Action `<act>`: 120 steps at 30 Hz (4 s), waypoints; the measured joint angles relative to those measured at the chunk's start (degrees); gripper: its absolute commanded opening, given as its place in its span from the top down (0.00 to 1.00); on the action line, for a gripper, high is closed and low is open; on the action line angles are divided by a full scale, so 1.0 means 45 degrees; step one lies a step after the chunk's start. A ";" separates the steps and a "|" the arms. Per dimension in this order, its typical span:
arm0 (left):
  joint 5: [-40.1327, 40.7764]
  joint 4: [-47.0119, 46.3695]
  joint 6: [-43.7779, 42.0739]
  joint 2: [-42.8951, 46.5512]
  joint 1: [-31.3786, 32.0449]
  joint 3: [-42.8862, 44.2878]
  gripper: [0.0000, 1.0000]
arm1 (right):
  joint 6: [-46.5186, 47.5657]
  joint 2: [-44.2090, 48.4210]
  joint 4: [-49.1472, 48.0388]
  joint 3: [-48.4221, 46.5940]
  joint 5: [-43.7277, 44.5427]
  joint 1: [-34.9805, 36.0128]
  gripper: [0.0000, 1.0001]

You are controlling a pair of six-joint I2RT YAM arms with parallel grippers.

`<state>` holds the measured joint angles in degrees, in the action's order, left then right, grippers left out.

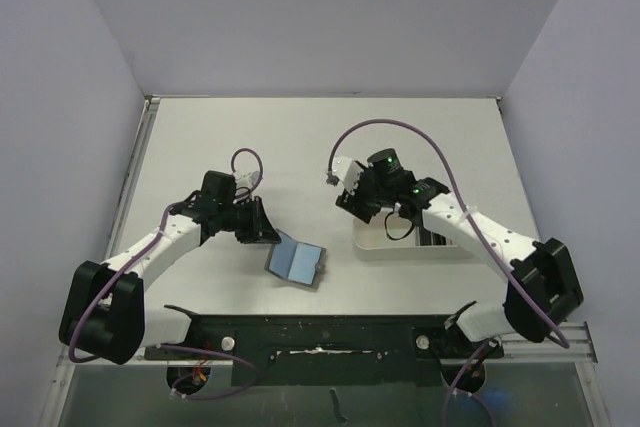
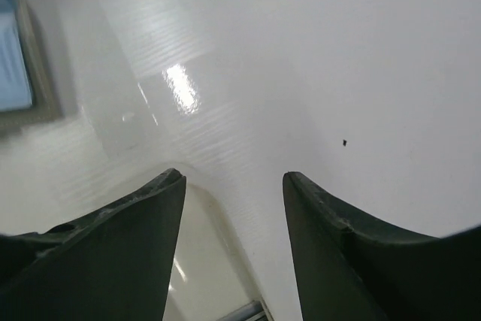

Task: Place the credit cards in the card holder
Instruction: Adjust the storage box at the center of the board, then pick up the credit card from the storage box.

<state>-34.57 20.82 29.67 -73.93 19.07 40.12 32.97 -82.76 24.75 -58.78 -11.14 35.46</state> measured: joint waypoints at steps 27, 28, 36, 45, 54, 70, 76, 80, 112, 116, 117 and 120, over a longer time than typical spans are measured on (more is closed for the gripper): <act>-0.0486 -0.0024 0.0000 0.0029 -0.0015 0.0000 1.00 | -2.0376 0.3555 0.5056 0.0918 0.8558 -0.4391 0.39; -0.0481 -0.0019 0.0000 0.0029 -0.0015 0.0000 1.00 | -2.0905 0.3483 0.5197 0.0933 0.8626 -0.4483 0.39; -0.0471 -0.0015 -0.0005 0.0044 -0.0049 0.0000 1.00 | -2.3241 0.1734 0.5547 0.0928 0.8806 -0.4716 0.44; -0.0379 -0.0010 -0.0005 0.0049 -0.0087 0.0000 1.00 | -2.3431 0.0850 0.3983 0.0831 0.8340 -0.4716 0.53; -0.0321 -0.0005 -0.0015 0.0049 -0.0097 0.0000 1.00 | -2.3411 -0.0087 0.3521 0.0753 0.7956 -0.4682 0.73; -0.0180 0.0000 -0.0010 0.0049 -0.0107 0.0000 1.00 | -2.2469 -0.1447 0.2229 -0.0330 0.7344 -0.3842 0.72; -0.0039 0.0000 -0.0005 0.0049 -0.0112 0.0000 1.00 | -2.1493 -0.2035 0.1846 -0.0874 0.7344 -0.3279 0.63; 0.0005 0.0000 -0.0005 0.0049 -0.0121 0.0000 1.00 | -2.0492 -0.2424 0.1846 -0.1341 0.7271 -0.3007 0.42; -0.0782 -0.0097 -0.0010 0.0010 -0.0345 0.0000 1.00 | -1.0448 -0.1355 0.2798 -0.0529 0.8646 -0.2599 0.15; -0.0826 -0.0097 -0.0010 0.0010 -0.0345 0.0000 1.00 | -1.0365 -0.1486 0.2958 -0.0257 0.9122 -0.2545 0.15; -0.0831 -0.0097 -0.0010 0.0010 -0.0345 0.0000 1.00 | -1.0355 -0.1603 0.2953 -0.0257 0.9292 -0.2531 0.15; -0.0831 -0.0102 -0.0005 0.0010 -0.0345 0.0000 1.00 | -1.0326 -0.2089 0.2953 -0.0257 0.9709 -0.2463 0.14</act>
<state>-38.30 20.36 29.65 -73.89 17.52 40.12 -13.50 -92.16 38.04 -59.94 32.56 24.38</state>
